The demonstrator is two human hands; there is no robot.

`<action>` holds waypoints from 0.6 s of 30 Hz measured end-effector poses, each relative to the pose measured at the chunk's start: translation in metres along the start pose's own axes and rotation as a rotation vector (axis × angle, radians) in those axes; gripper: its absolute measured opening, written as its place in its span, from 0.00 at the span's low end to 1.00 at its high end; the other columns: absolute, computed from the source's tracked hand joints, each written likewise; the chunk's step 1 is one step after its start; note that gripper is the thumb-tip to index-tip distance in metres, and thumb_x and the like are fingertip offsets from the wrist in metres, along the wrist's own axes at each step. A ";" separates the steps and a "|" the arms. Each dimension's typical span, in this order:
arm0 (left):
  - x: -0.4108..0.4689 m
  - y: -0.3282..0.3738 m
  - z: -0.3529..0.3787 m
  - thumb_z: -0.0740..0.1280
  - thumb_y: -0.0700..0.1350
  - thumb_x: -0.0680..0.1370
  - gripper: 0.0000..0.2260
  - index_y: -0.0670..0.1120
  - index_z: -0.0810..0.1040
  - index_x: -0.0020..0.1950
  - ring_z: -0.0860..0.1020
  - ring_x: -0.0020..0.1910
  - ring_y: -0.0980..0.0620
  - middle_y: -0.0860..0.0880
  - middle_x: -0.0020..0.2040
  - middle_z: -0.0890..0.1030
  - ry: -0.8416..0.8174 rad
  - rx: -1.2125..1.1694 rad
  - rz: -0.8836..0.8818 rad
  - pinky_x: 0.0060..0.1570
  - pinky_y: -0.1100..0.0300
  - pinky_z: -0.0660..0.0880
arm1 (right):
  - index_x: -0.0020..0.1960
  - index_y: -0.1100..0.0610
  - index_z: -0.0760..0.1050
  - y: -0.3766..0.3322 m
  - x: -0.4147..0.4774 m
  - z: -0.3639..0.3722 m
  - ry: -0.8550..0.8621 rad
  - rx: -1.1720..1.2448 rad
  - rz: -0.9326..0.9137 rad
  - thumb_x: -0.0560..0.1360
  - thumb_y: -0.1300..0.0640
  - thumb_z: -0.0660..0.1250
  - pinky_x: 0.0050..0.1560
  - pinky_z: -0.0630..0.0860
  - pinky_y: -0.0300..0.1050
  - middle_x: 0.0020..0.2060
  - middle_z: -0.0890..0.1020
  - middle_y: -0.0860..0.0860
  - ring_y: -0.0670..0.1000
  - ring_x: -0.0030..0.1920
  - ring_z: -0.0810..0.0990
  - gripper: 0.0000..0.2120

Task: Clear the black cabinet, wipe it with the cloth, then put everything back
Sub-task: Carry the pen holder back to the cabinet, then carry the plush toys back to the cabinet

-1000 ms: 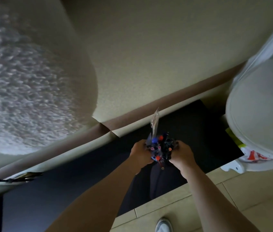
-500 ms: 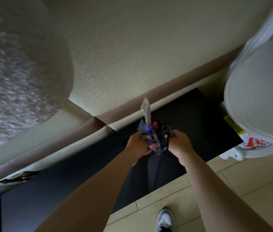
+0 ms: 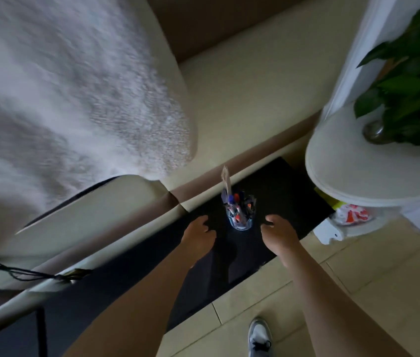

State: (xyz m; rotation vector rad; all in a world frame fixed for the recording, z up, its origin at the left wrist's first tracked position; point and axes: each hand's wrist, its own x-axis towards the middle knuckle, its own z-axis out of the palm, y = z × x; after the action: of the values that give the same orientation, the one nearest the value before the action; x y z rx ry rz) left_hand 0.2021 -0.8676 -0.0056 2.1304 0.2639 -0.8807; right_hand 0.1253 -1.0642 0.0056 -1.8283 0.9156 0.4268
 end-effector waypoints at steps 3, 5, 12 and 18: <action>-0.065 0.000 -0.023 0.67 0.42 0.80 0.28 0.48 0.64 0.79 0.79 0.59 0.45 0.44 0.71 0.74 0.007 0.038 0.084 0.57 0.50 0.80 | 0.75 0.56 0.69 -0.014 -0.071 -0.008 0.006 -0.023 -0.041 0.82 0.56 0.60 0.62 0.70 0.46 0.70 0.74 0.55 0.57 0.68 0.74 0.21; -0.113 -0.005 -0.041 0.67 0.44 0.80 0.28 0.49 0.64 0.79 0.80 0.57 0.46 0.45 0.71 0.74 0.013 0.058 0.151 0.53 0.54 0.81 | 0.74 0.55 0.70 -0.026 -0.123 -0.010 0.007 -0.077 -0.094 0.82 0.56 0.60 0.60 0.71 0.46 0.68 0.76 0.55 0.56 0.63 0.76 0.20; -0.267 -0.058 -0.108 0.67 0.47 0.81 0.28 0.48 0.62 0.80 0.75 0.65 0.48 0.45 0.73 0.72 0.040 0.172 0.328 0.57 0.60 0.76 | 0.74 0.53 0.68 -0.036 -0.293 0.026 0.037 -0.263 -0.279 0.81 0.55 0.61 0.55 0.70 0.42 0.67 0.76 0.58 0.58 0.64 0.76 0.21; -0.383 -0.137 -0.181 0.68 0.48 0.80 0.28 0.47 0.64 0.79 0.75 0.65 0.47 0.45 0.71 0.72 0.079 0.200 0.416 0.65 0.56 0.73 | 0.79 0.53 0.63 -0.042 -0.422 0.087 0.042 -0.381 -0.401 0.82 0.54 0.60 0.60 0.71 0.45 0.72 0.71 0.58 0.58 0.67 0.74 0.25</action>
State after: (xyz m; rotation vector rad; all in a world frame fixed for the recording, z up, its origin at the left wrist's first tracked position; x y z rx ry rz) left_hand -0.0514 -0.6036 0.2481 2.2898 -0.2325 -0.5984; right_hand -0.1081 -0.8104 0.2679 -2.3140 0.4920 0.3238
